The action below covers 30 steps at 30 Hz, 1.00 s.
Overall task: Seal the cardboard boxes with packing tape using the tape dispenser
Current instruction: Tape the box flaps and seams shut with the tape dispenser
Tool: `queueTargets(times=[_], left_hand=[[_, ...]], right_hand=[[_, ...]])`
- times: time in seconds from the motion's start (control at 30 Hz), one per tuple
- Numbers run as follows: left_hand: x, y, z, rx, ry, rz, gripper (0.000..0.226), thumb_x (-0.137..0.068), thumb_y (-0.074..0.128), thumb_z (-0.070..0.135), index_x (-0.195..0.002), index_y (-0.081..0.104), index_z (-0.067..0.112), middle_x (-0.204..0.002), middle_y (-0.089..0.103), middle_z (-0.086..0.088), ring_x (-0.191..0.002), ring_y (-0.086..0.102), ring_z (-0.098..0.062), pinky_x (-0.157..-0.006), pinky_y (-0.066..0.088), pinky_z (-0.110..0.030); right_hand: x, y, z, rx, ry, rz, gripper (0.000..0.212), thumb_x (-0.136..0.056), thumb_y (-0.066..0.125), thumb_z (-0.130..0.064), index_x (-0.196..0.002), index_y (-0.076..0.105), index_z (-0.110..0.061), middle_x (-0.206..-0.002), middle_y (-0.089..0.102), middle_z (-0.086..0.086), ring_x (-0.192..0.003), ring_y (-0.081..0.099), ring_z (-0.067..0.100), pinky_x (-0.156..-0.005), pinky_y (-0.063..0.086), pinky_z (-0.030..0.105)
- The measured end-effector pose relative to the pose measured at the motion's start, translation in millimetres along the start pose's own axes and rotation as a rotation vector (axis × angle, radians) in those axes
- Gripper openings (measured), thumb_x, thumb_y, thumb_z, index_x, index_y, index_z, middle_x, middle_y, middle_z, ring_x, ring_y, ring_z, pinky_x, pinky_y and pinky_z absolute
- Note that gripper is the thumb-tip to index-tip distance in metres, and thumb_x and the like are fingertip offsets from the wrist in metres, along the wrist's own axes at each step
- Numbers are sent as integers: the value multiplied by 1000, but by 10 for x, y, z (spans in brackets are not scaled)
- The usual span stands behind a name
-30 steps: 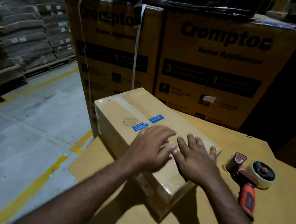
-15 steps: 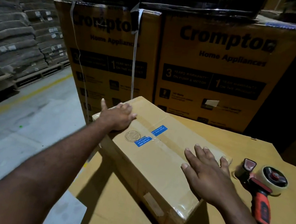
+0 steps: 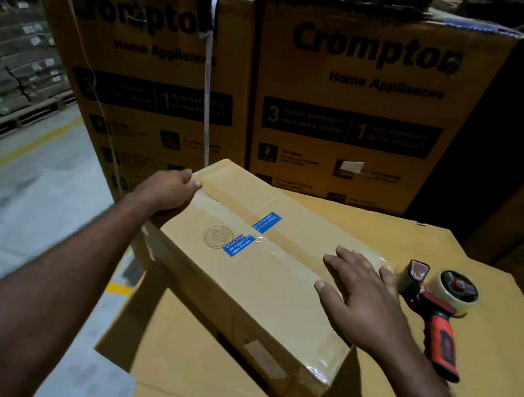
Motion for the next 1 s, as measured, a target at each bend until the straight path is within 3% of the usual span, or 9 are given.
queueTargets(times=[0.1, 0.17, 0.23, 0.33, 0.53, 0.63, 0.73, 0.87, 1.0], left_hand=[[145, 31, -107, -99, -45, 119, 60, -103, 42, 56, -153, 41, 22, -156, 45, -7, -144, 40, -32, -116, 22, -66], [356, 191, -123, -76, -127, 266, 61, -100, 49, 55, -152, 43, 23, -164, 31, -7, -154, 19, -34, -115, 5, -75], [723, 453, -8, 189, -216, 416, 70, -97, 56, 49, -157, 32, 21, -170, 9, -7, -156, 0, -34, -118, 6, -72], [1428, 870, 428, 775, -337, 393, 97, -95, 61, 46, -163, 1, 11, -171, -5, -5, -156, 3, -29, -122, 17, -59], [2488, 1209, 1138, 1039, -210, 308, 112, -82, 59, 56, -162, -9, 17, -169, 5, 7, -143, 10, 3, -122, 9, -28], [2564, 1091, 855, 1192, -235, 336, 98, -90, 71, 36, -164, 6, 25, -163, 35, 1, -145, 39, -13, -123, 30, -41], [2828, 1078, 639, 1219, -266, 238, 90, -74, 68, 50, -155, 32, 35, -138, 63, 6, -124, 62, -19, -109, 47, -53], [3431, 1214, 974, 1132, -323, 244, 96, -76, 67, 60, -158, 24, 36, -156, 45, 6, -141, 46, -18, -119, 36, -45], [3557, 1164, 1088, 1106, -457, 520, 67, -100, 62, 27, -159, 32, 18, -152, 48, 1, -138, 45, -14, -113, 36, -30]], right_hand=[[-90, -29, 80, -63, 94, 191, 57, -95, 40, -60, -140, 53, -28, -153, 45, -2, -141, 35, 17, -118, 21, 47], [-188, -31, 231, -78, 215, 275, 60, -92, 43, -58, -139, 54, -23, -149, 47, 7, -138, 38, 26, -114, 28, 52], [-262, -27, 363, -174, 317, 253, 67, -89, 49, -60, -146, 45, -24, -151, 42, 8, -139, 38, 31, -112, 34, 53], [-312, 22, 407, -467, 394, 170, 68, -93, 57, -53, -151, 38, -24, -152, 41, 9, -136, 43, 29, -105, 40, 44], [-193, -73, 319, -629, 410, 214, 56, -90, 66, -46, -140, 54, -25, -140, 53, 6, -126, 50, 25, -103, 47, 48], [16, -162, 293, -688, 350, 173, 41, -86, 70, -51, -119, 67, -28, -114, 65, -2, -104, 61, 18, -89, 55, 45], [190, -90, 261, -748, 332, 34, 25, -90, 69, -42, -108, 71, -24, -100, 69, -3, -94, 65, 19, -86, 57, 44], [322, -102, 180, -1042, 287, -240, 27, -99, 59, -25, -123, 66, -16, -110, 75, 5, -99, 71, 25, -81, 54, 33], [477, -229, 155, -1059, 103, -363, 33, -96, 58, -10, -118, 64, -35, -109, 75, -1, -102, 71, 27, -90, 54, 43]])
Point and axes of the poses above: each hand's wrist, its own x-axis away from the middle knuckle, its own y-axis out of the palm, z = x × y, the point moved 1 cm from there along -x, towards the middle knuckle
